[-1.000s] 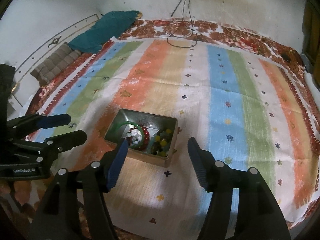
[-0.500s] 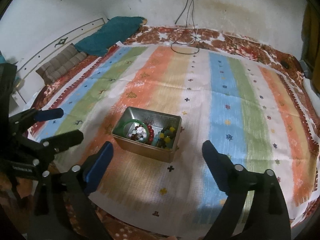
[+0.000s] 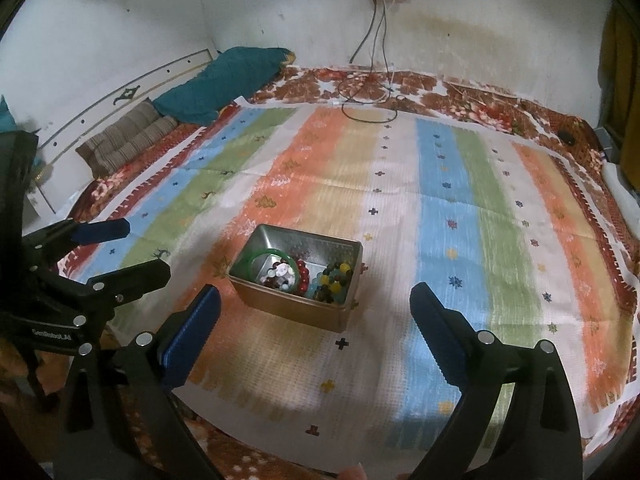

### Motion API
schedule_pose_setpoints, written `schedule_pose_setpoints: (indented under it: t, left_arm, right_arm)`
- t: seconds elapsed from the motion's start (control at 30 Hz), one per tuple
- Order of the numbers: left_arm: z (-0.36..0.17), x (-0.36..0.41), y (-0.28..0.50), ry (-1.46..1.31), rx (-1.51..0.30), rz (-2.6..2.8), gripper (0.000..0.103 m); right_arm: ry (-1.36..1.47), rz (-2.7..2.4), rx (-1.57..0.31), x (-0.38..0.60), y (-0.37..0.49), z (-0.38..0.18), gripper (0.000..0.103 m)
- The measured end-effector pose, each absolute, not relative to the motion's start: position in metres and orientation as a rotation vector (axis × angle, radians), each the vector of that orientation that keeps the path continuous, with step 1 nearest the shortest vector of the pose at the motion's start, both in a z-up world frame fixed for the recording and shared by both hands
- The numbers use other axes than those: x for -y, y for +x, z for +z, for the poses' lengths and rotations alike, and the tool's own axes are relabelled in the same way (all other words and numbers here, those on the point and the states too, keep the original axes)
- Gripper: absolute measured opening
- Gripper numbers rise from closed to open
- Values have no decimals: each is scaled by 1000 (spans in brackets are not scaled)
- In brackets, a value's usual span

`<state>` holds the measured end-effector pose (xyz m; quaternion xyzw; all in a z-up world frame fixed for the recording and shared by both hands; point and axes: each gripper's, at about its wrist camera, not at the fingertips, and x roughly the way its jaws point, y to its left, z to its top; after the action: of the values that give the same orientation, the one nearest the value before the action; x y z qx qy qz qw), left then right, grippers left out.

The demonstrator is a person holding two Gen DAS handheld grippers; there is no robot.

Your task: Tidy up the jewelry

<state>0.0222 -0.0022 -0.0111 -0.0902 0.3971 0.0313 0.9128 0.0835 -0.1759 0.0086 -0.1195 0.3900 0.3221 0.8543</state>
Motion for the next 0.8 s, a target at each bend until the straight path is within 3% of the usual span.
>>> schedule_pose_setpoints:
  t: [0.8]
  left_arm:
    - [-8, 9, 19, -128, -786, 79, 97]
  right_arm:
    - [-210, 691, -807, 182, 83, 13, 96]
